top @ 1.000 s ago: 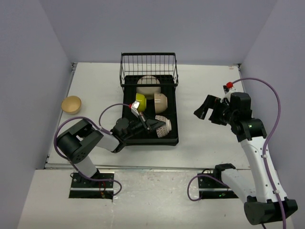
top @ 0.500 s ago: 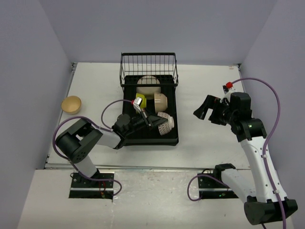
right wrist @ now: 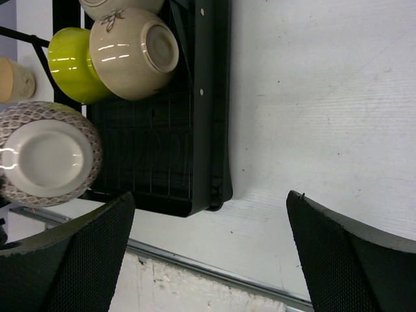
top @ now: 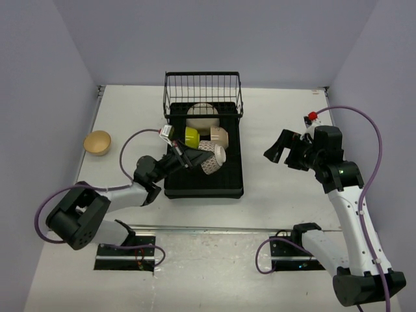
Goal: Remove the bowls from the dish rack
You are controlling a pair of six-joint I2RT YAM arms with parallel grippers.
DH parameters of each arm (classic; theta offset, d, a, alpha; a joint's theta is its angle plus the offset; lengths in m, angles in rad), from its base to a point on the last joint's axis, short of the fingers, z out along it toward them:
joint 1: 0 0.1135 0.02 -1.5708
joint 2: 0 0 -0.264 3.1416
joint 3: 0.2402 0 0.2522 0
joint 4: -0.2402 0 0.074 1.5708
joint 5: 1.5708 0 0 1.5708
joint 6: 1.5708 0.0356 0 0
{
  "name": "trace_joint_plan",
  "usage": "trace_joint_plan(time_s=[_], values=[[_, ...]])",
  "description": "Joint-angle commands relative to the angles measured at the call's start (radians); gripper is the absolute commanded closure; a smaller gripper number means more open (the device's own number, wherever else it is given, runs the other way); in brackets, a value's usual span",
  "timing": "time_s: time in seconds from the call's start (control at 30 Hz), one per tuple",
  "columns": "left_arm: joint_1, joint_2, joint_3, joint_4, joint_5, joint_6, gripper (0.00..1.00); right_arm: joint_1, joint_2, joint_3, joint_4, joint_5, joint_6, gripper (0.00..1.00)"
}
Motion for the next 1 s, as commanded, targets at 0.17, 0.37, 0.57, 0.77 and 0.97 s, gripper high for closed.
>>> trace_joint_plan(time_s=[0.17, 0.37, 0.57, 0.77, 0.97], values=[[0.073, -0.291, -0.08, 0.077, 0.039, 0.065, 1.0, 0.003, -0.015, 0.021, 0.019, -0.022, -0.003, 0.01], [0.192, -0.575, -0.071, -0.439, 0.076, 0.219, 1.0, 0.003, -0.022, 0.024, 0.019, -0.03, 0.005, 0.01], [0.266, -0.795, 0.192, -1.317, -0.19, 0.529, 1.0, 0.003, -0.016, 0.036, 0.022, -0.032, 0.006, 0.01], [0.289, -0.736, 0.414, -1.75, -0.456, 0.684, 1.0, 0.003, 0.011, 0.052, 0.036, -0.042, 0.016, 0.01], [0.303, -0.508, 0.667, -2.089, -0.829, 0.712, 1.0, 0.003, 0.042, 0.081, 0.037, -0.047, 0.01, 0.01]])
